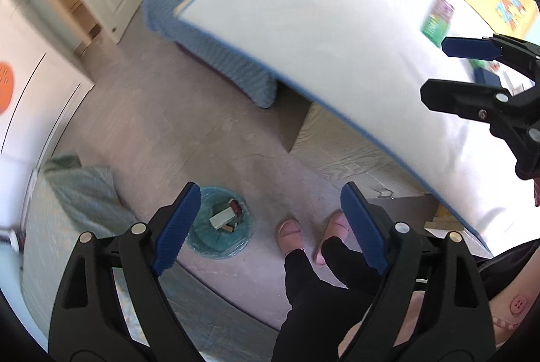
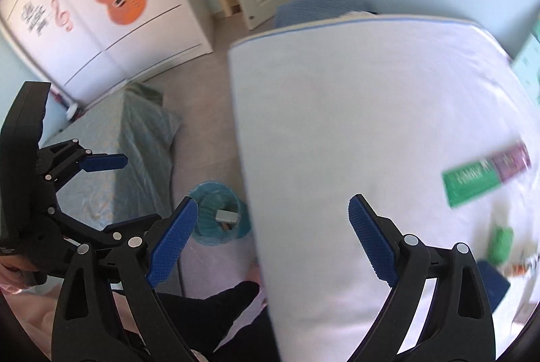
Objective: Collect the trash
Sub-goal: 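Return both grippers from the wastebasket to the bed, then grasp the toothpaste tube with the right gripper while the left gripper grasps the Darlie toothbrush package, then carry the toothpaste and toothbrush package over the teal wastebasket and open both grippers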
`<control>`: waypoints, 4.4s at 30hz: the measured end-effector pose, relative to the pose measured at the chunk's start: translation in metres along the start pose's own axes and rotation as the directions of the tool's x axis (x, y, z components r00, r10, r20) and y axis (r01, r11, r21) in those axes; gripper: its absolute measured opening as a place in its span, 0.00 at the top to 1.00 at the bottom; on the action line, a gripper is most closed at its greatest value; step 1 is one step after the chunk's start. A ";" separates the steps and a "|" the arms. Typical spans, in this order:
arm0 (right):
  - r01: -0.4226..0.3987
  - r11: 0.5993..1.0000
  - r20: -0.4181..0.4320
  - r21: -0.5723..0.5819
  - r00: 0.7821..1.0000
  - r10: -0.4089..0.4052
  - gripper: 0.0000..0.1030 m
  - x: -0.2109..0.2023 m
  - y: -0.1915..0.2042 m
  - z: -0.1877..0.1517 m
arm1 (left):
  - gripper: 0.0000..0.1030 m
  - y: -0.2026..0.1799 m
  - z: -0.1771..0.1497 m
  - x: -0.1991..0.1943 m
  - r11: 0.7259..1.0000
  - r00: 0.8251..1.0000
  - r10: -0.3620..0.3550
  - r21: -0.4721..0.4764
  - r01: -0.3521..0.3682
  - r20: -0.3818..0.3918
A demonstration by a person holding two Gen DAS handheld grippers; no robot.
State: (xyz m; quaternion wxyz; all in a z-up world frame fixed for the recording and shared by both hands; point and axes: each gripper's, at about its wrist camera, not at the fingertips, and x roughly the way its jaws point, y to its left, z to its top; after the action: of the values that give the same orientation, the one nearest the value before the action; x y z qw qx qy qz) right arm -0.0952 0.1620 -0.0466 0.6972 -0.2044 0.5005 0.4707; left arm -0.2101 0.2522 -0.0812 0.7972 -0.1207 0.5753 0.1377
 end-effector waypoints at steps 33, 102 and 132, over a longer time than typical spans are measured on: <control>0.291 0.764 -0.012 0.575 0.937 -0.348 0.10 -0.109 -0.204 -0.155 | 0.13 -0.202 0.111 0.024 0.844 0.996 -0.083 0.534 0.058 0.023; 0.225 0.729 0.001 0.646 0.955 -0.295 0.79 -0.100 -0.286 -0.122 | 0.60 -0.254 0.205 0.067 0.823 0.986 -0.165 0.552 0.138 -0.001; 0.062 0.962 0.112 0.266 0.989 -0.095 0.79 -0.079 -0.133 -0.018 | 0.61 -0.102 0.131 0.000 0.968 0.988 -0.062 0.252 0.024 0.145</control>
State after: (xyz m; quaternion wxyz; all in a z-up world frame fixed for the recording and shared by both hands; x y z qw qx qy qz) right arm 0.0061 0.0495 -0.0089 0.7659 -0.1009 0.5056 0.3843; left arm -0.0576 0.2027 -0.0372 0.8501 -0.0213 0.5231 0.0559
